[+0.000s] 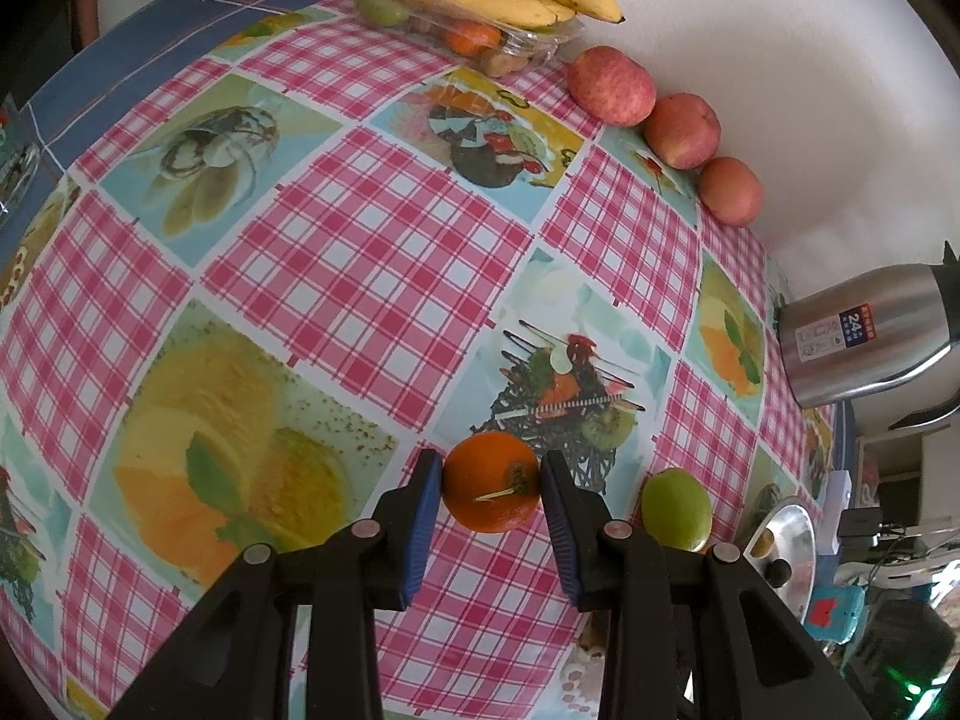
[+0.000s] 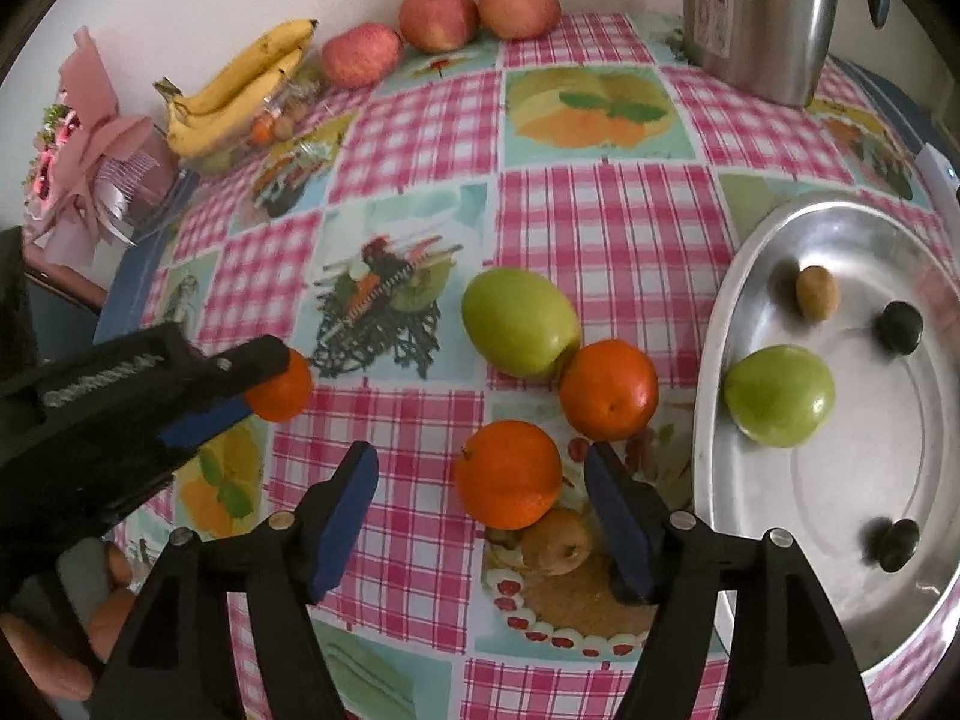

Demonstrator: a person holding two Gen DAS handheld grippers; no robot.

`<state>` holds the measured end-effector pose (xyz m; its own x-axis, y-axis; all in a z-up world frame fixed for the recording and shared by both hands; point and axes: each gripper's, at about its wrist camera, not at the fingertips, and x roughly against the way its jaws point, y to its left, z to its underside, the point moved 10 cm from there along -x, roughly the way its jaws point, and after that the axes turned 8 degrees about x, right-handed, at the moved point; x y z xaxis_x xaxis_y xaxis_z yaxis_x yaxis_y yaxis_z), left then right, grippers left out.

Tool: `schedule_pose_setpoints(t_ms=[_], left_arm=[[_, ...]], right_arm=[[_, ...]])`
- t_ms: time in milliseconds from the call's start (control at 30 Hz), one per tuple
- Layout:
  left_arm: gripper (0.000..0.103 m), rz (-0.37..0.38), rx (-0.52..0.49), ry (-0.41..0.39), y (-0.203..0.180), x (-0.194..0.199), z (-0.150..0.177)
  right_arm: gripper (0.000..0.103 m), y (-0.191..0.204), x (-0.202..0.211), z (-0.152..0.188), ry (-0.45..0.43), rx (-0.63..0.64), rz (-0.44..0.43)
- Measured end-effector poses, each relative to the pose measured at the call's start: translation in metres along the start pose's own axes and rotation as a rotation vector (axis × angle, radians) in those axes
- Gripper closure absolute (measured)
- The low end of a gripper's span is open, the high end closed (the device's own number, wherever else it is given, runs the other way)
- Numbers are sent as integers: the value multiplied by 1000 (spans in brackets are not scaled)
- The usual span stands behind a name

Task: Organize fruits
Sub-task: 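Lift both held oranges up from the cluster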

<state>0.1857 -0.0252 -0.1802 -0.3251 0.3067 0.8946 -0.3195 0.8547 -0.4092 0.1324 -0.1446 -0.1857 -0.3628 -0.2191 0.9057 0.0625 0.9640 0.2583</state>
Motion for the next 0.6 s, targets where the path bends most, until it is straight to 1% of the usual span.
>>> schedule_pose_setpoints(t_ms=[167,467,500,600], left_arm=[[67,-3,11,9,2,-2,1],[67,-3,16,13,3,-3,1],[67,-3,16,13,3,-3,1],[67,-5,16,13,3,-4,2]], right_arm=[[31,-4,-12,5,29,-27,-2],[31,-2,-13,1,0,-22,14],[34,-2,-13,1,-3,-22,15],[50,-6,-11,-2,-17,-21,33]])
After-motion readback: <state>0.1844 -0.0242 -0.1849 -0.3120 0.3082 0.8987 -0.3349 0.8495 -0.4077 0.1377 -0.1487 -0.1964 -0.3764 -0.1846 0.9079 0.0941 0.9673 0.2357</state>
